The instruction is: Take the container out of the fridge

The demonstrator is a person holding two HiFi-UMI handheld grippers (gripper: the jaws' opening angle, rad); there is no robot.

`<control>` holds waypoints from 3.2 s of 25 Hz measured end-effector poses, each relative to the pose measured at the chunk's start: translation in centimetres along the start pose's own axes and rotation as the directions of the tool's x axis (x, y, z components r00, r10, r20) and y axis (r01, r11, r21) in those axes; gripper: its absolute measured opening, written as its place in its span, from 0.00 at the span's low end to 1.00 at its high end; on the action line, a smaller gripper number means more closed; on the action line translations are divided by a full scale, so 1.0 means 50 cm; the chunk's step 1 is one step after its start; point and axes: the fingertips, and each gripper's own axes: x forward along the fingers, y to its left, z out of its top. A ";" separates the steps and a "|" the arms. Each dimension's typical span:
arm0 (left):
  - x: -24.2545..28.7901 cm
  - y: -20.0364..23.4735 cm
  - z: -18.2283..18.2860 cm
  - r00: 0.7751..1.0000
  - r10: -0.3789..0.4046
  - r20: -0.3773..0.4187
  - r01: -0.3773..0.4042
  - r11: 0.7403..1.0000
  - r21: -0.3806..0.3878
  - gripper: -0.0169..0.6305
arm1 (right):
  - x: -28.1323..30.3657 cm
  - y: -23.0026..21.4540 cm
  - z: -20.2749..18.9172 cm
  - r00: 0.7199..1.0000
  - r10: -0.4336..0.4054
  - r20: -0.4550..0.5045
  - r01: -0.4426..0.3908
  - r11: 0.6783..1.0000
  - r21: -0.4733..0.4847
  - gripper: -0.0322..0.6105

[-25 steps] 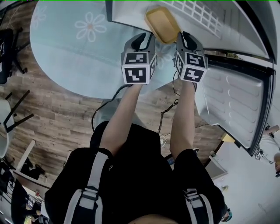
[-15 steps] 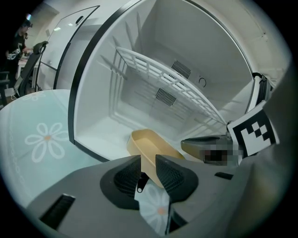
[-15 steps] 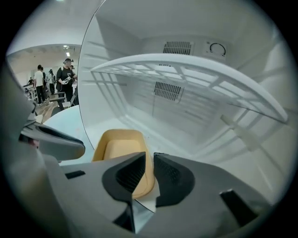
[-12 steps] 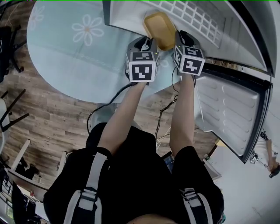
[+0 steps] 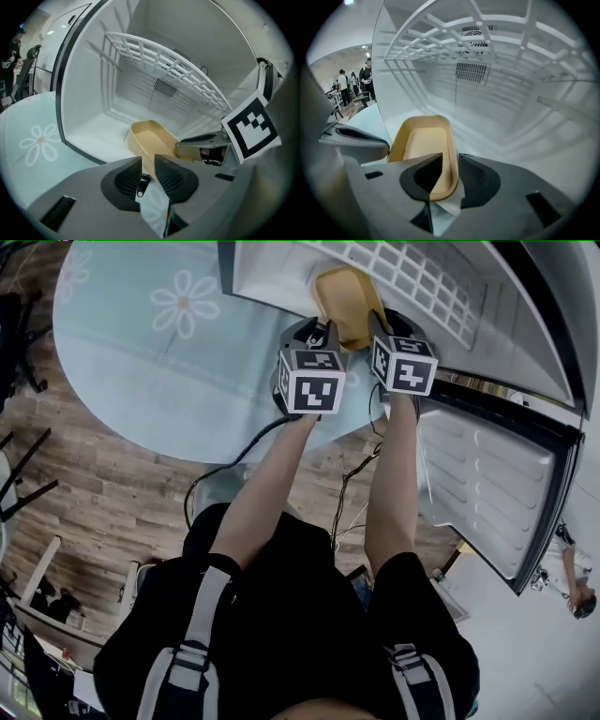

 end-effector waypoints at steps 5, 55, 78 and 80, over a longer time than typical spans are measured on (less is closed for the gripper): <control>-0.008 -0.001 0.005 1.000 -0.009 0.012 0.009 1.000 -0.009 0.20 | -0.012 -0.002 -0.009 0.999 -0.038 -0.014 0.038 0.999 0.014 0.10; -0.821 -0.334 0.089 0.798 -0.233 0.556 -0.030 0.906 0.423 0.05 | -0.930 0.233 -0.014 0.601 -0.213 0.770 -0.105 0.934 0.341 0.08; -0.829 -0.317 0.110 0.793 -0.261 0.550 -0.011 0.897 0.442 0.05 | -0.947 0.257 0.013 0.594 -0.155 0.790 -0.074 0.966 0.246 0.08; -0.826 -0.312 0.109 0.796 -0.259 0.548 -0.005 0.901 0.434 0.05 | -0.941 0.258 0.013 0.597 -0.153 0.788 -0.077 0.966 0.246 0.08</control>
